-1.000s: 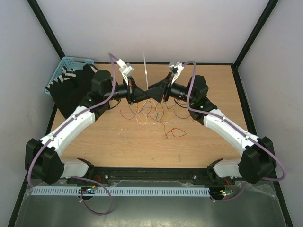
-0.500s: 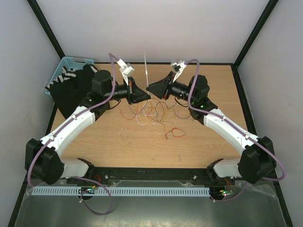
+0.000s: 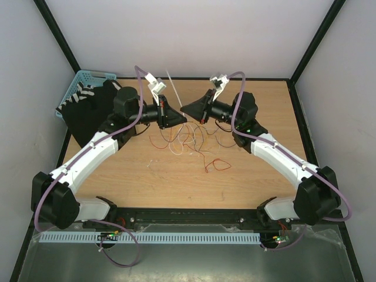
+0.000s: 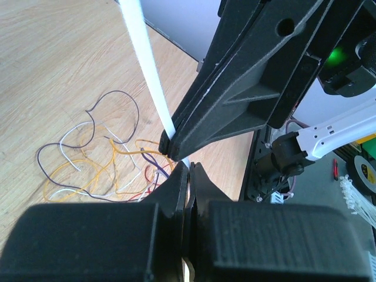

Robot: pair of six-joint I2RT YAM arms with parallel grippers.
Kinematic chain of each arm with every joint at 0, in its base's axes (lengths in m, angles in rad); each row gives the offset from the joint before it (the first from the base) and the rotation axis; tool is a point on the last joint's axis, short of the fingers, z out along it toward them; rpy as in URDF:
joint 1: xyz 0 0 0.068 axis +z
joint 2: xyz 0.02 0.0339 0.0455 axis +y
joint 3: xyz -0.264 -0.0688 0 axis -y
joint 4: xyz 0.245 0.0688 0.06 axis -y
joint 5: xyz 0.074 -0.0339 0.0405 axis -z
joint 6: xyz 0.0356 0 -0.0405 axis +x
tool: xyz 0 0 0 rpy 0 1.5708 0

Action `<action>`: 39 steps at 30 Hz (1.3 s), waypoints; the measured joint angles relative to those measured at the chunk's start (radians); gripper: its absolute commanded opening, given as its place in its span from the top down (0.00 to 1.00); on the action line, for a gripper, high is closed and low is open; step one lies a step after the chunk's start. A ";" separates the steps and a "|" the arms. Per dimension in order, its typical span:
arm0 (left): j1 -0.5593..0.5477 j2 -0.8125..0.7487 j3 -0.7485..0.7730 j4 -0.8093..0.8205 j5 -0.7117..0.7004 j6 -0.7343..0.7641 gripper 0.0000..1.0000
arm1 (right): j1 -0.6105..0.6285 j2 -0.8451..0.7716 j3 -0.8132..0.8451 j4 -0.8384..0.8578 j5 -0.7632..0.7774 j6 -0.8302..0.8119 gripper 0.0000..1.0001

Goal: Zip-tie the wires
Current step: Adjust the ribbon.

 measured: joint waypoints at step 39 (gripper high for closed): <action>-0.047 0.145 -0.035 0.260 -0.063 -0.021 1.00 | -0.093 0.016 0.195 -0.319 0.017 -0.050 1.00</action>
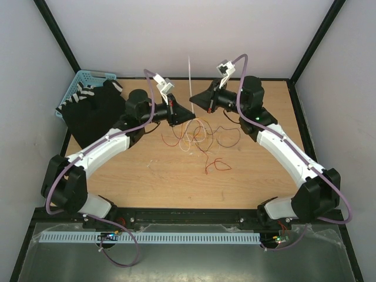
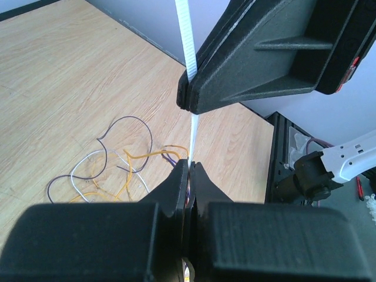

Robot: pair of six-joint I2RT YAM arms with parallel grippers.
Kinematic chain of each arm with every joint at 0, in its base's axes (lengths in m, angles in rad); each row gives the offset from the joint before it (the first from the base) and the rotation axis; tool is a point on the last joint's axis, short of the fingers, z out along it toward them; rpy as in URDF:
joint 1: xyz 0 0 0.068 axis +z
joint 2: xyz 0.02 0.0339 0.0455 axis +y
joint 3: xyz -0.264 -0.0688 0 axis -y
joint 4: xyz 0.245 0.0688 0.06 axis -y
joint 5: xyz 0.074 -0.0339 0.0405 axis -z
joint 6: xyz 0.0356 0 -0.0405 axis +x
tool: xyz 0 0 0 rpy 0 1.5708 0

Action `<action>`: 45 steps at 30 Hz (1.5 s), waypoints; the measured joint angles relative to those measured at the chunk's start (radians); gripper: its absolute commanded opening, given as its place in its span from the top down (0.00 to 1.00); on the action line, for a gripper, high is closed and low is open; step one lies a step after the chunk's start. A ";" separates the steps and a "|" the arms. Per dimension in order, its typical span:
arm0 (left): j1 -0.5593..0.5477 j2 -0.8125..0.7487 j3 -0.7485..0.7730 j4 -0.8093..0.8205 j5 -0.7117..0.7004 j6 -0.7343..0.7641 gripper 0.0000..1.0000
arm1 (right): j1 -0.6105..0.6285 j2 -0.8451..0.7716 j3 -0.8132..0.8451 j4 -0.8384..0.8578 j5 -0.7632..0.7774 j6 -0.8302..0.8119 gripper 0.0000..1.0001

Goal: Zip-tie the wires
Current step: Adjust the ribbon, then place the cable at the center of the board.

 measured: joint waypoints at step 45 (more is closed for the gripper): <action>-0.168 0.285 0.513 -0.315 -0.138 -0.047 1.00 | -0.235 -0.261 -0.800 0.619 0.247 -0.066 0.01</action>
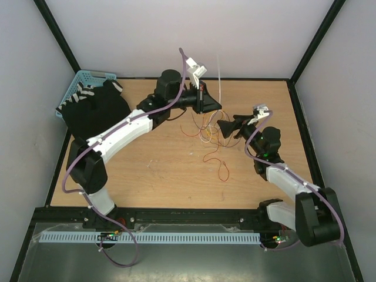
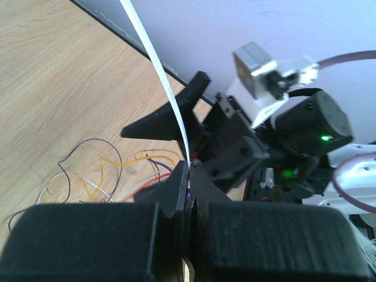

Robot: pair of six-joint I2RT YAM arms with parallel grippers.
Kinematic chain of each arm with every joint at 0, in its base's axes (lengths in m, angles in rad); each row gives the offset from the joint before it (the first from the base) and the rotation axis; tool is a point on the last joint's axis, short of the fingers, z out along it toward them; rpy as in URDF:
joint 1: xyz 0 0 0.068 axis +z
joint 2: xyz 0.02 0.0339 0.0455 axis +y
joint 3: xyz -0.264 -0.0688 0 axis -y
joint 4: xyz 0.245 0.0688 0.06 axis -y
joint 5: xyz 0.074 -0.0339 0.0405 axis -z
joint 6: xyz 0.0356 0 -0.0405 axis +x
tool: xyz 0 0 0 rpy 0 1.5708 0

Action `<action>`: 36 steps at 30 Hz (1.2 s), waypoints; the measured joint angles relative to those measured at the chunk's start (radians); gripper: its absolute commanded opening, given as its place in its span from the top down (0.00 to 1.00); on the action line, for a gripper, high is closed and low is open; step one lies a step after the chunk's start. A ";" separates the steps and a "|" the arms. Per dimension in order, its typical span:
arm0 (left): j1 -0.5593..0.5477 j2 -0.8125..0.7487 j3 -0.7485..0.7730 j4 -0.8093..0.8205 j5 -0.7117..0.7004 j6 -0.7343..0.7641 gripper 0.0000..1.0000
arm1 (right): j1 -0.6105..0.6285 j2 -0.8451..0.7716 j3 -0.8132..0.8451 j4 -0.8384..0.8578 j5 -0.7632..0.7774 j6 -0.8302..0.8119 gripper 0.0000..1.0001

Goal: Zip-tie the wires
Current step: Place the cable at the center of the board.

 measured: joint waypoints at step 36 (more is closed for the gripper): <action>-0.011 0.405 0.846 -0.100 0.124 -0.018 1.00 | -0.291 0.489 0.681 -0.012 0.025 -0.109 0.01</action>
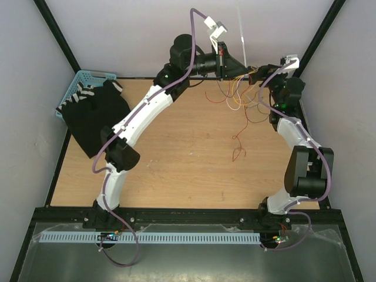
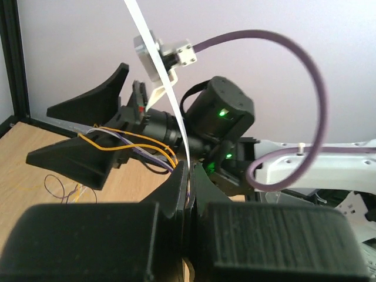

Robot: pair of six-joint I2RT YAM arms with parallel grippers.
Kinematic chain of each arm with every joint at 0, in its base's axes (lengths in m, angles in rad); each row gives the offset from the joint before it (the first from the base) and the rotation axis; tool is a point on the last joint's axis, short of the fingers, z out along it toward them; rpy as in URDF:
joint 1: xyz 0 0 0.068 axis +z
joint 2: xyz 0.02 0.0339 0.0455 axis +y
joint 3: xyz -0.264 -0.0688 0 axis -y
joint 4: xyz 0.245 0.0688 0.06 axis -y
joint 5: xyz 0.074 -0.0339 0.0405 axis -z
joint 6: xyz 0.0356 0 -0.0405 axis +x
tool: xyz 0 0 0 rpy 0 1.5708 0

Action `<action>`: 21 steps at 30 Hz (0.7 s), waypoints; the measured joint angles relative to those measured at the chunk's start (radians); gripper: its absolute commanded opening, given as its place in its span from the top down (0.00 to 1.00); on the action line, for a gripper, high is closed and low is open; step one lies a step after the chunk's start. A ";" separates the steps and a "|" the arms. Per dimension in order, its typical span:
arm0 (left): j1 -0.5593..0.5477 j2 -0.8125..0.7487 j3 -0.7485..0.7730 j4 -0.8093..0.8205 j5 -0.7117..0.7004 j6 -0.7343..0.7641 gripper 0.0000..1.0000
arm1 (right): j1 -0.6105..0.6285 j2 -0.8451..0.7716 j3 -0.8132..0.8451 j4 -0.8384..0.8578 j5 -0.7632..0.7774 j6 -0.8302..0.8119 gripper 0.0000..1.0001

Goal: Zip-tie the wires
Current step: Place the cable at the center of the board.

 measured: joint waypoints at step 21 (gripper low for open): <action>0.132 -0.219 -1.013 0.072 -0.085 0.020 1.00 | 0.000 -0.193 -0.280 -0.669 -0.140 -0.016 0.01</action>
